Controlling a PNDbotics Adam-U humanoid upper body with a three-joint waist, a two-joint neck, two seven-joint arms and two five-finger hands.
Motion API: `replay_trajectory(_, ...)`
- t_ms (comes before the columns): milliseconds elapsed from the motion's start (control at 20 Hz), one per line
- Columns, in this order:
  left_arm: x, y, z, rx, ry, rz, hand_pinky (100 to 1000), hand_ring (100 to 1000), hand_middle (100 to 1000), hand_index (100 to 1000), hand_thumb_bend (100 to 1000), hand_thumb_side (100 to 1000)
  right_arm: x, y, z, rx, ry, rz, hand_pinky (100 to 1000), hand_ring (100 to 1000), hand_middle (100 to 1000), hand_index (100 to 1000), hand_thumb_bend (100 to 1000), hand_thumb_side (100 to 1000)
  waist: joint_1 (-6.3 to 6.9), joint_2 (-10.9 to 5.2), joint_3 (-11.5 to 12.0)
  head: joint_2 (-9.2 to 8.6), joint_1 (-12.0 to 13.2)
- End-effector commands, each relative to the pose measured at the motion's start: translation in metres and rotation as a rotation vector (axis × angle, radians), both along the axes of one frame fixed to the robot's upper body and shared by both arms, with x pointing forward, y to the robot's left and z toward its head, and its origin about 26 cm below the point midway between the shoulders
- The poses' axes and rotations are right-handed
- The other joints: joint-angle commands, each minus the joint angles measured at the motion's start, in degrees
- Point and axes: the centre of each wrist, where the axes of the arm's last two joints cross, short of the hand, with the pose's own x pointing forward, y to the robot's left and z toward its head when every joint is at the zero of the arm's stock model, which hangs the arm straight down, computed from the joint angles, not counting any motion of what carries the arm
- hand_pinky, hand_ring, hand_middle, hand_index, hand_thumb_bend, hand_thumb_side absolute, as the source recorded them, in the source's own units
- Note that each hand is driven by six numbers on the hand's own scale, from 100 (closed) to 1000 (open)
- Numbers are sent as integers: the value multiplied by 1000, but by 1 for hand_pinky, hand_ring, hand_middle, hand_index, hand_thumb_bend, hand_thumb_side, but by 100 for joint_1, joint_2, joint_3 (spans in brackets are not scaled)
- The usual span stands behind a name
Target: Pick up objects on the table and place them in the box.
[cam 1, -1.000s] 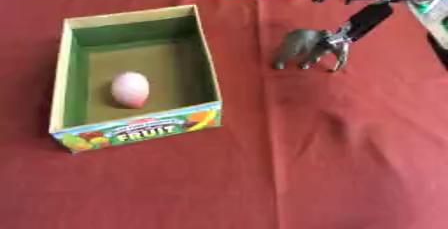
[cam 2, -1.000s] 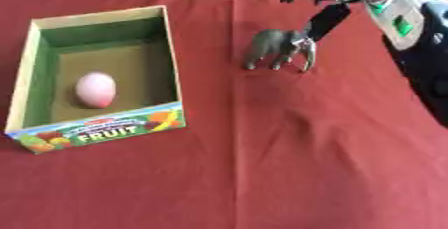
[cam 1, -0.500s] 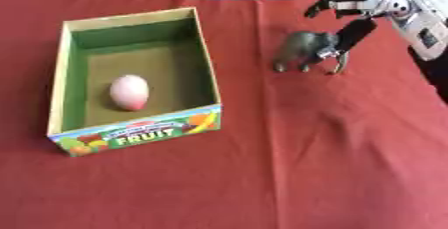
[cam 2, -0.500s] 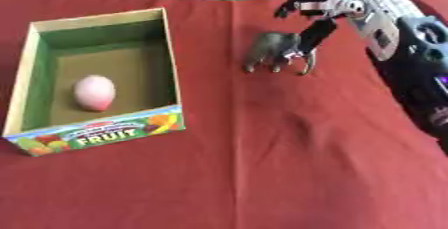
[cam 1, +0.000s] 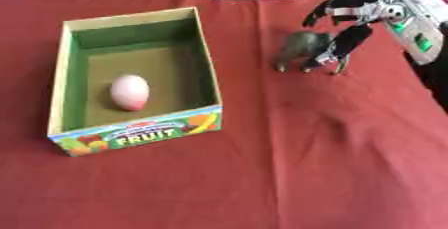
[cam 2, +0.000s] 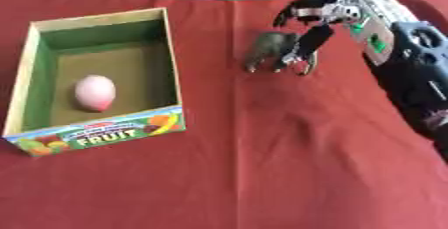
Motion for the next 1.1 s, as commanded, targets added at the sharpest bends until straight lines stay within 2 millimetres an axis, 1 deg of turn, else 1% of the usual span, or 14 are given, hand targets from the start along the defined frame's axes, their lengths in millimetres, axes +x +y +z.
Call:
replay_trajectory(50, -2, 0, 8, 5, -26, -5, 741, 627, 725, 823, 100, 806, -2, -3, 10, 8, -45, -13, 731, 914, 713, 796, 417, 599, 5, -101, 11, -36, -4)
replay_trajectory(100, -2, 0, 8, 4, -25, -4, 740, 626, 724, 822, 100, 806, -1, -3, 9, 18, -47, -15, 725, 897, 667, 761, 374, 593, 3, -100, 14, -34, -1)
replay_trajectory(200, -2, 0, 8, 1, -24, -3, 740, 625, 723, 822, 100, 806, 0, -3, 7, 26, -49, -18, 710, 875, 624, 727, 308, 580, -4, -97, 19, -36, 5)
replay_trajectory(250, -2, 0, 8, 0, -23, -3, 740, 625, 723, 822, 100, 806, 0, -2, 6, 32, -49, -19, 707, 871, 621, 724, 300, 579, -6, -95, 20, -37, 8)
replay_trajectory(300, -2, -1, 8, -1, -23, -2, 739, 624, 722, 822, 100, 806, 0, -2, 5, 36, -47, -20, 700, 862, 607, 712, 260, 563, -9, -94, 22, -39, 10)
replay_trajectory(450, -2, -1, 8, -2, -21, -2, 739, 623, 721, 821, 100, 806, 1, -2, 2, 40, -37, -23, 690, 853, 594, 701, 204, 532, -14, -93, 29, -34, 9)
replay_trajectory(600, -2, -1, 7, -3, -19, -1, 739, 621, 718, 820, 100, 805, 2, -2, -1, 42, -23, -19, 674, 835, 579, 682, 107, 452, -21, -91, 32, -32, 9)
replay_trajectory(650, -2, -1, 7, -3, -19, -1, 739, 620, 717, 820, 100, 805, 2, -2, -1, 44, -17, -17, 669, 832, 577, 680, 100, 427, -23, -90, 32, -31, 9)
replay_trajectory(750, -2, -1, 7, -3, -17, -1, 739, 619, 715, 820, 100, 805, 2, -2, -2, 48, -5, -14, 654, 820, 565, 670, 100, 321, -24, -87, 31, -26, 13)
replay_trajectory(800, -2, -1, 7, -3, -15, 0, 738, 619, 714, 820, 100, 804, 2, -2, -2, 52, -1, -14, 641, 806, 554, 660, 100, 248, -23, -87, 30, -23, 15)
replay_trajectory(850, -2, -1, 7, -3, -15, 0, 738, 619, 714, 820, 100, 804, 2, -2, -2, 58, 0, -12, 634, 799, 548, 654, 100, 210, -23, -88, 29, -21, 17)
replay_trajectory(900, -2, -1, 7, -3, -15, 0, 738, 619, 713, 820, 100, 803, 1, -1, -1, 65, 1, -11, 621, 784, 542, 648, 100, 114, -22, -90, 26, -18, 19)
replay_trajectory(950, -2, -1, 7, -3, -15, 0, 738, 619, 713, 820, 100, 802, 1, 0, 0, 74, 1, -10, 617, 780, 539, 645, 100, 100, -20, -93, 23, -14, 22)
replay_trajectory(1100, -2, -1, 7, -1, -13, 0, 738, 619, 712, 821, 100, 801, 0, 3, 3, 91, -10, -6, 604, 769, 530, 634, 100, 101, -20, -106, 14, -6, 25)
